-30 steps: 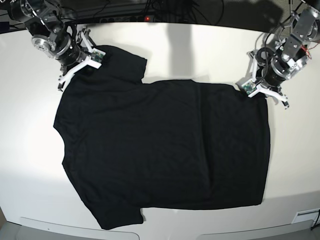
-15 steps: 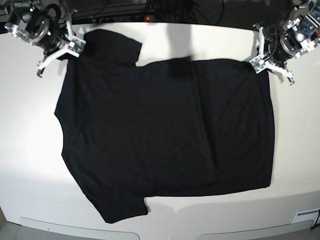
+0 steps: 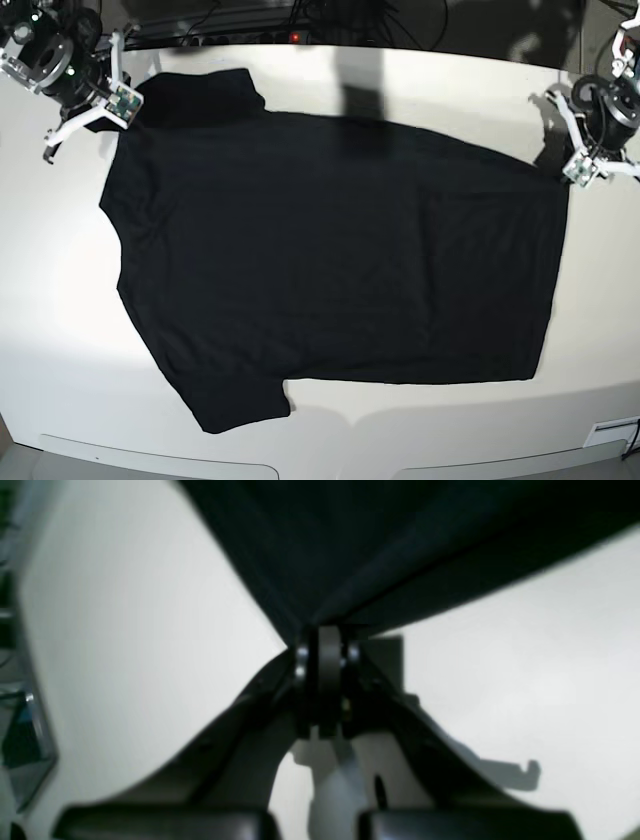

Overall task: Fold the T-shirt properly
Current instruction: 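Drag the grasped shoulder corners with both grippers to straighten the shirt, then regrasp the shirt's collar edge with both grippers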

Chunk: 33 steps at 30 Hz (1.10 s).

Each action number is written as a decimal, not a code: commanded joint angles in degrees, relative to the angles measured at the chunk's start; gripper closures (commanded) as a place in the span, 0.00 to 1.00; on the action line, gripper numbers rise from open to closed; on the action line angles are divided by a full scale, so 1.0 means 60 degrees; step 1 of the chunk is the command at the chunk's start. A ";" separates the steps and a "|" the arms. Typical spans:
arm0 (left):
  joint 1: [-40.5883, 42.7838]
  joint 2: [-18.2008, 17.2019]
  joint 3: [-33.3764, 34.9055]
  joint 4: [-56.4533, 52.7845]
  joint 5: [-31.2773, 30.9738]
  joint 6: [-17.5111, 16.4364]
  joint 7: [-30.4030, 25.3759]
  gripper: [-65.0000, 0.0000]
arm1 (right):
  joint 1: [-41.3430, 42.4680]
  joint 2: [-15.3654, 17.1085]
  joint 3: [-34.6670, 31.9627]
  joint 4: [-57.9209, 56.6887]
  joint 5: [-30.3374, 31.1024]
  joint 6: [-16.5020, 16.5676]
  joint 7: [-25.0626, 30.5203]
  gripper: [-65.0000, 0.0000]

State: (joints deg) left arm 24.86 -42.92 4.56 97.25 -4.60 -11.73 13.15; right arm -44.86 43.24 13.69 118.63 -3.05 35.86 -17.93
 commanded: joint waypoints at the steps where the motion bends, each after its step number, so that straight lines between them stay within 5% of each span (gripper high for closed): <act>1: -0.0091 0.0051 -0.0087 0.0120 0.0007 0.0062 -0.0135 1.00 | 0.0204 0.0080 0.0091 -0.0015 0.0328 -0.0095 0.0168 1.00; 17: -0.2965 0.2361 -0.0066 -0.2583 0.0535 -0.0670 -0.0244 1.00 | 0.3727 -0.0619 -0.0718 -0.3016 0.1111 0.0066 0.0237 1.00; 33: -0.4040 0.2470 -0.0066 -0.3340 0.0590 -0.0725 -0.0495 1.00 | 0.6666 -0.0627 -0.1982 -0.5311 0.1089 0.0066 0.0346 1.00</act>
State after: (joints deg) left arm 1.45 -27.14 4.60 76.44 -1.06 -16.67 11.62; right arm -5.89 38.15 1.23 85.93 3.31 36.91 -17.17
